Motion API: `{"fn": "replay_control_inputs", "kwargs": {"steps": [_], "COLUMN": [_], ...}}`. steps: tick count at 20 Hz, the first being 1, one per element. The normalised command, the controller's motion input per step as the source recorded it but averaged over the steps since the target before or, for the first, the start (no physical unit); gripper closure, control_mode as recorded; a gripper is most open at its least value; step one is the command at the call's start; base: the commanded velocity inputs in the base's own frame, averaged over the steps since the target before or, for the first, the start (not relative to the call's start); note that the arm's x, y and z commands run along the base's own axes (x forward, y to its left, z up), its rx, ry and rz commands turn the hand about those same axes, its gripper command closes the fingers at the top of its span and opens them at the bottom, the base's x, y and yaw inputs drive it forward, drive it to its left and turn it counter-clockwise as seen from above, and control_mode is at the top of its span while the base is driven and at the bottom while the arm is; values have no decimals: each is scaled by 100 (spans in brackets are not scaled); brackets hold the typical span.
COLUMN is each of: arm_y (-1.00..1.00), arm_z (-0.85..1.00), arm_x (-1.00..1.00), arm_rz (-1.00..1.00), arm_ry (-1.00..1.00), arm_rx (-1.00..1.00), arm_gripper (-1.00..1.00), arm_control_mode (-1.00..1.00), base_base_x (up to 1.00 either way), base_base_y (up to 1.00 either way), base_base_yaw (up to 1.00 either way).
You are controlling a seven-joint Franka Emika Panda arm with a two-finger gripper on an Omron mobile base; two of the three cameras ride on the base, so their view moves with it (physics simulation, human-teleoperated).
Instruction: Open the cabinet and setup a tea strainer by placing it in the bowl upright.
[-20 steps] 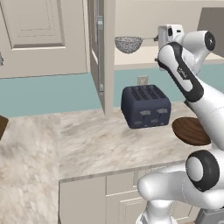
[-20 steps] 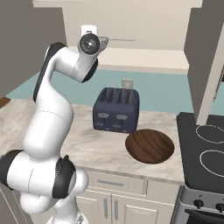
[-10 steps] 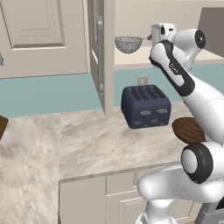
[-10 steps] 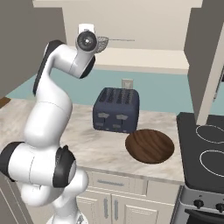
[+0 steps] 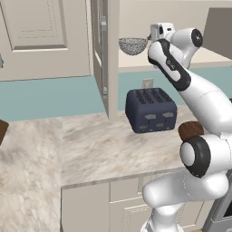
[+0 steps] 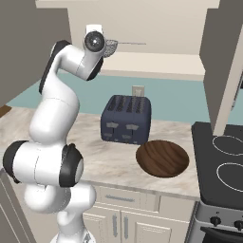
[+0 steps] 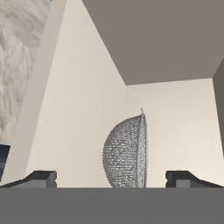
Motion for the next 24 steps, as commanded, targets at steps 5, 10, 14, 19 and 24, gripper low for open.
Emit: {"fn": "replay_control_inputs", "kwargs": {"steps": [5, 10, 14, 19, 24], "arm_y": [5, 1, 0, 1, 3], "arm_z": [0, -1, -4, -2, -7], "arm_x": [34, 25, 17, 28, 30], "arm_rz": [0, 0, 0, 0, 0], "arm_ry": [0, 4, 4, 0, 0], "arm_rx": [0, 0, 0, 0, 0], "arm_gripper": [-100, -100, -100, -100, -100], "arm_control_mode": [-100, -100, -100, -100, -100], "base_base_x": [0, 0, 0, 0, 0], "base_base_y": [0, 0, 0, 0, 0], "base_base_yaw": [0, 0, 0, 0, 0]}}
